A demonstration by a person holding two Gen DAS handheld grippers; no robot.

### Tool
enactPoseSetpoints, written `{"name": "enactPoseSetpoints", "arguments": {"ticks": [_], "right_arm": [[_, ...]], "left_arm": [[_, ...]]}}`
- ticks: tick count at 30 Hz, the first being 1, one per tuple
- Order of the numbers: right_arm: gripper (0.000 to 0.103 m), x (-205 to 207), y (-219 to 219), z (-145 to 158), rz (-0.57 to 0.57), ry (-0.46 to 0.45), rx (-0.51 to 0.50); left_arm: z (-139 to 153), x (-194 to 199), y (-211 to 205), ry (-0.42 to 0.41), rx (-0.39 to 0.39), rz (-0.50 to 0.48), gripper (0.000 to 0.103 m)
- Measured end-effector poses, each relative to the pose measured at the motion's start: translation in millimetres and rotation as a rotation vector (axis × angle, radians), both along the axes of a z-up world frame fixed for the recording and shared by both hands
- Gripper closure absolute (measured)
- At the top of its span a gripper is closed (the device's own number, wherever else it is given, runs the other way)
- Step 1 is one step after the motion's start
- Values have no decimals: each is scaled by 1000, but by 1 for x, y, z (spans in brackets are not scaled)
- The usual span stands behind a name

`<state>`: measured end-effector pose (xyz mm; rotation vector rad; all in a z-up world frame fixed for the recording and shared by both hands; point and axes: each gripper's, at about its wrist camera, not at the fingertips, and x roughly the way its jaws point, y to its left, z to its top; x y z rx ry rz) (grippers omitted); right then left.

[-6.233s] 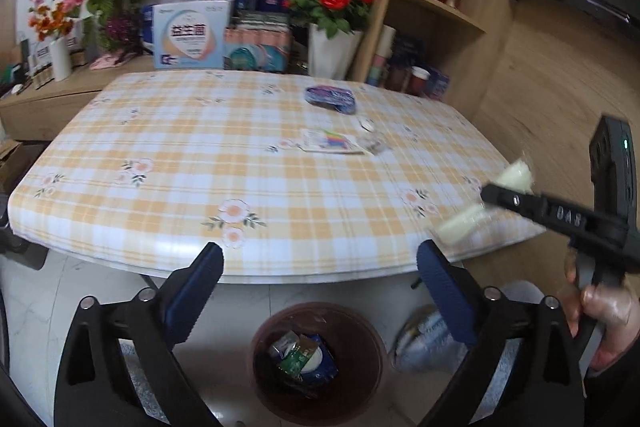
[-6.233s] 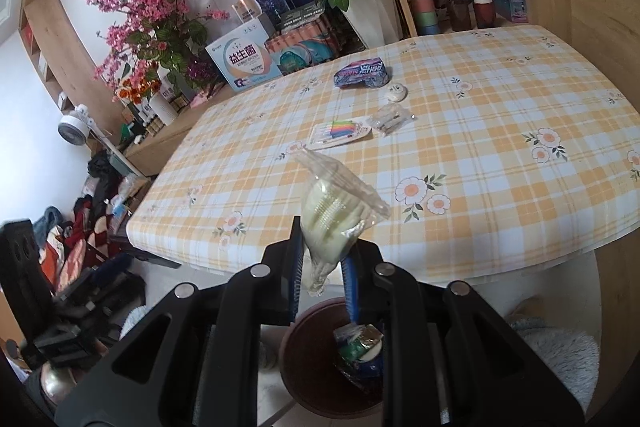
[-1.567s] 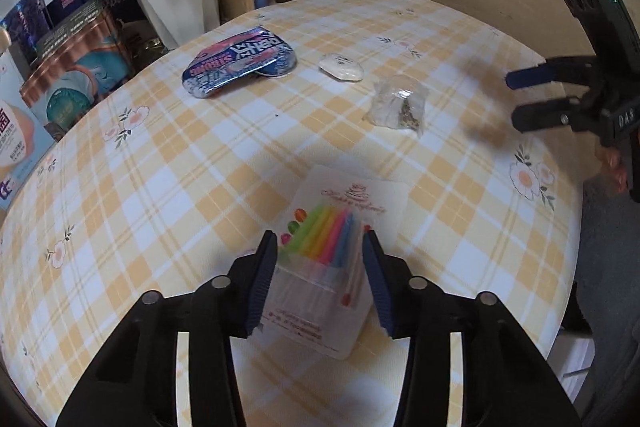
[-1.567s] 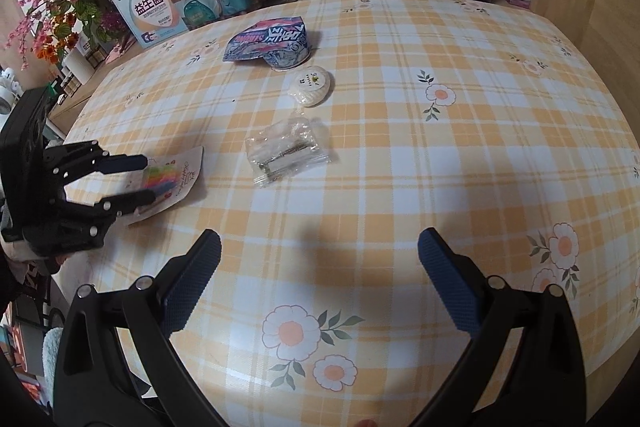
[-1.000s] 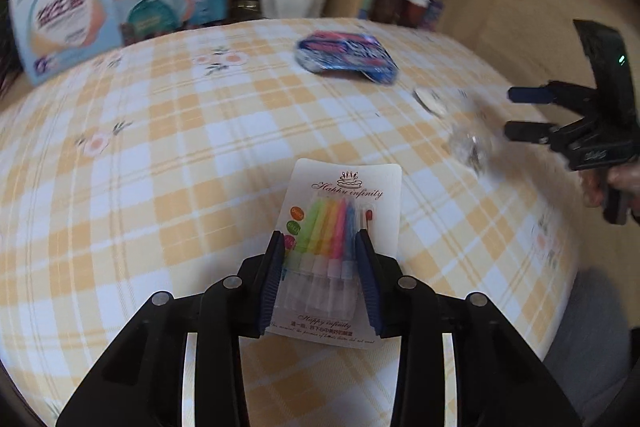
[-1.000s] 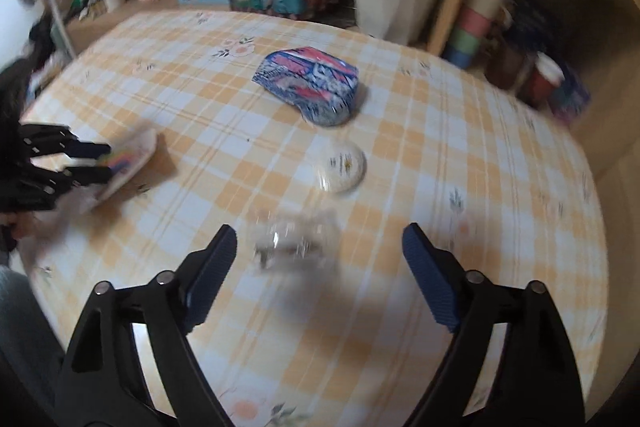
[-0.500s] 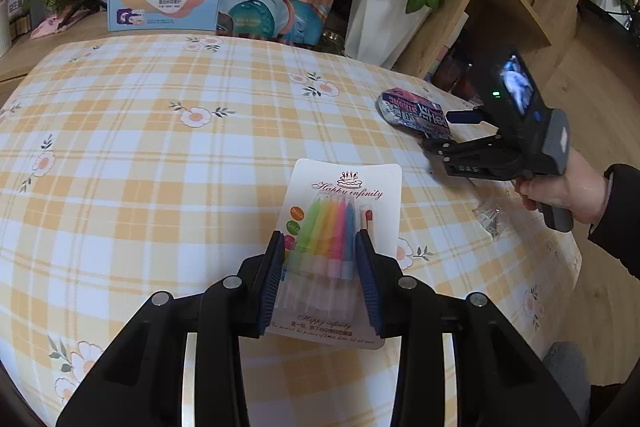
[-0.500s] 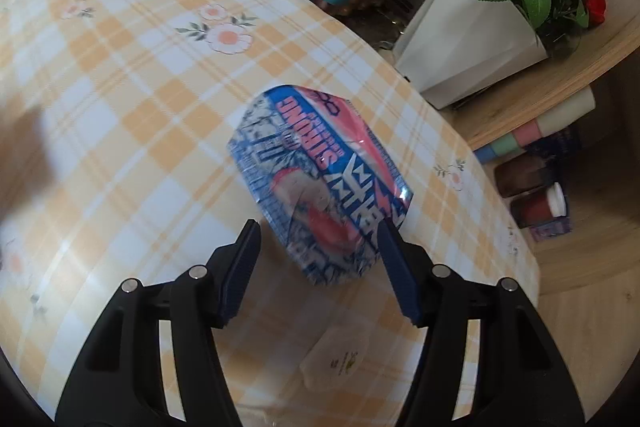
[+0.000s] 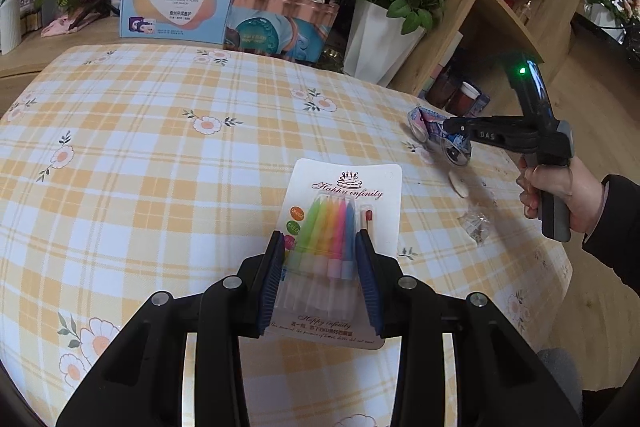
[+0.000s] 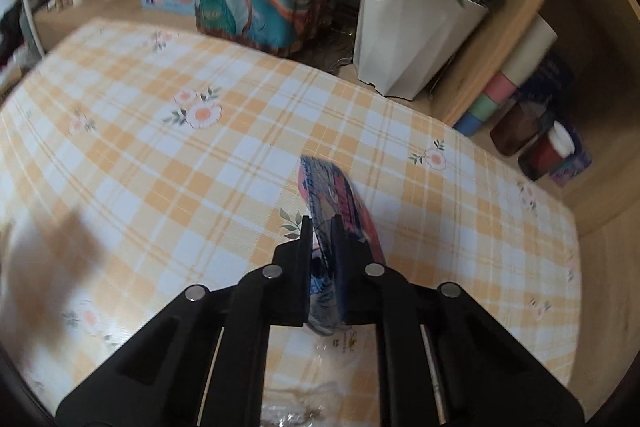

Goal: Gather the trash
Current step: 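Grasp the blue STRONG wrapper with the right gripper while the left gripper holds the candle card, then carry the blue wrapper with the right gripper toward the bin while the left gripper carries the candle card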

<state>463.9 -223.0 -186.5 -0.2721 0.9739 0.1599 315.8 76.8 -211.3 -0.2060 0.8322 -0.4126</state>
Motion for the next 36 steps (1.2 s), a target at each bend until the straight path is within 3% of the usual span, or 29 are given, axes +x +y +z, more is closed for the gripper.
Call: {"name": "enactPoseSetpoints", "arguments": {"ticks": [4,11,21,36], "right_arm": [[91,-18,-13,18,-15,-3,96],[92,-56,-21,43,2,-17,155],[92,-140,-22,93,82,-75,256],[92,-279,-15,133,146,-107,384]], "left_arm": [[10,-10,-10,-21,4,-26,68],[31,-33,-24,-50,-9,-56,68],[59,-84,-38,-82,5,-105,68],[98,-184,-26,-125,-16,-60,67]]}}
